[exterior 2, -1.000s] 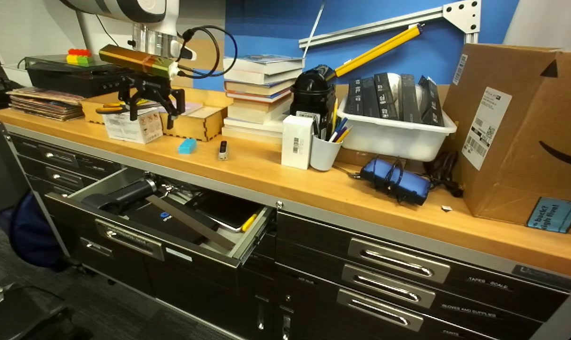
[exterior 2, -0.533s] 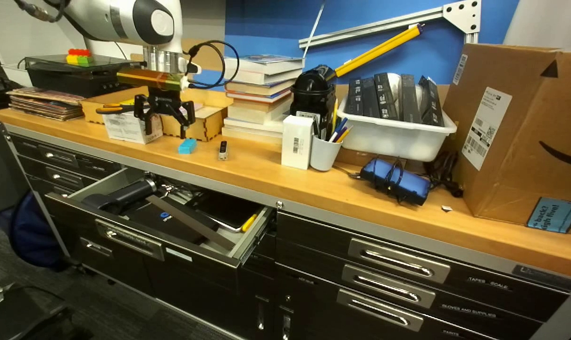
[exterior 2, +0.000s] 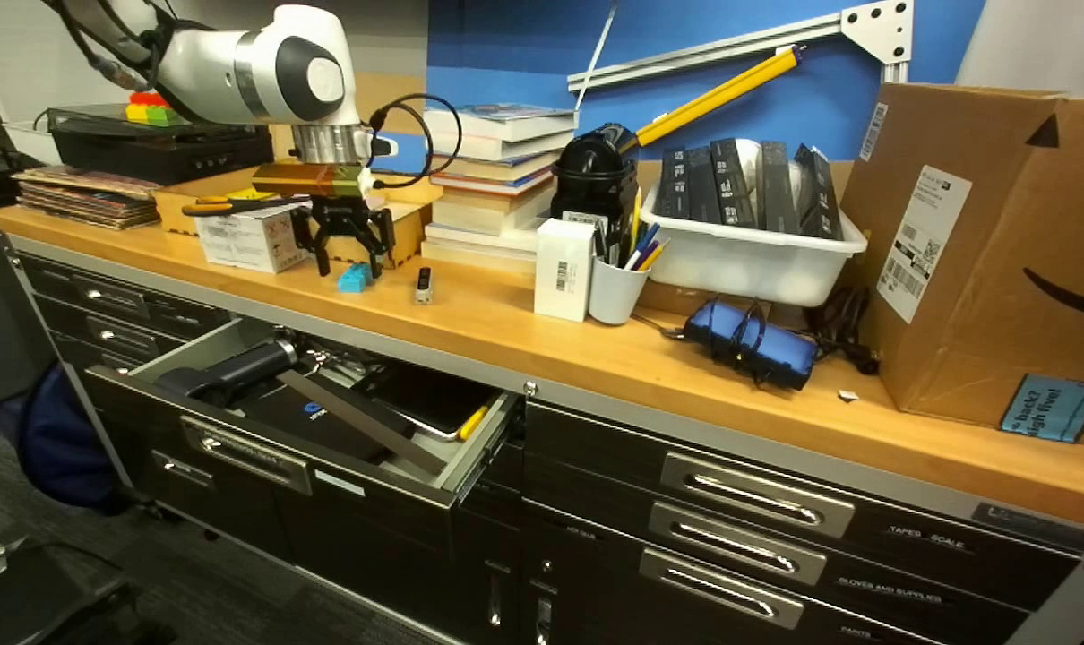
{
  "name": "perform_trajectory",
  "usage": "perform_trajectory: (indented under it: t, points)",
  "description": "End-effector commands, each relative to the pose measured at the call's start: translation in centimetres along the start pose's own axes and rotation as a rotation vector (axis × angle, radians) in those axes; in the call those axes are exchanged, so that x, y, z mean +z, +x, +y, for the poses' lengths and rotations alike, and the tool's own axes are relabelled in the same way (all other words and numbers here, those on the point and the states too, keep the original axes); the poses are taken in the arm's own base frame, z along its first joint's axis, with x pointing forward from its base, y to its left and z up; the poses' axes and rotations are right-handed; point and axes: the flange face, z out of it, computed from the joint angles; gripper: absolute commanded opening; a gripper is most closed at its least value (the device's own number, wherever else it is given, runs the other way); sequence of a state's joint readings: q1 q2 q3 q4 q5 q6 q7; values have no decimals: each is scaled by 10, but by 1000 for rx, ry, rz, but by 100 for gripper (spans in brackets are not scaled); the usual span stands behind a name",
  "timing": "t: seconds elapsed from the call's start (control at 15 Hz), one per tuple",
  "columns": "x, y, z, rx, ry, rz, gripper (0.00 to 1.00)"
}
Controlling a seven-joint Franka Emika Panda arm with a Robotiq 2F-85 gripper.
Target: Put the Lego in the open drawer and then close the drawer
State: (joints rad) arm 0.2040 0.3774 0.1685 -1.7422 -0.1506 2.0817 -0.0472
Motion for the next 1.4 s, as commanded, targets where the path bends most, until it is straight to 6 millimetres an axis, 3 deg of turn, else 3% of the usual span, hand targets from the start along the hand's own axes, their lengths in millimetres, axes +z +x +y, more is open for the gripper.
perform_trajectory:
  t: [0.0, 0.4, 0.6, 0.87, 1.2, 1.33]
  points:
    - [-6, 7, -1, 5, -7, 14, 56]
    - [-9, 1, 0, 25, -10, 13, 11]
    - [-7, -15, 3, 23, 27, -5, 11]
    - [-15, -64, -4, 62, 26, -19, 11]
    - [-3, -116, -27, 115, 96, -20, 11]
    - [7, -126, -29, 136, 98, -15, 11]
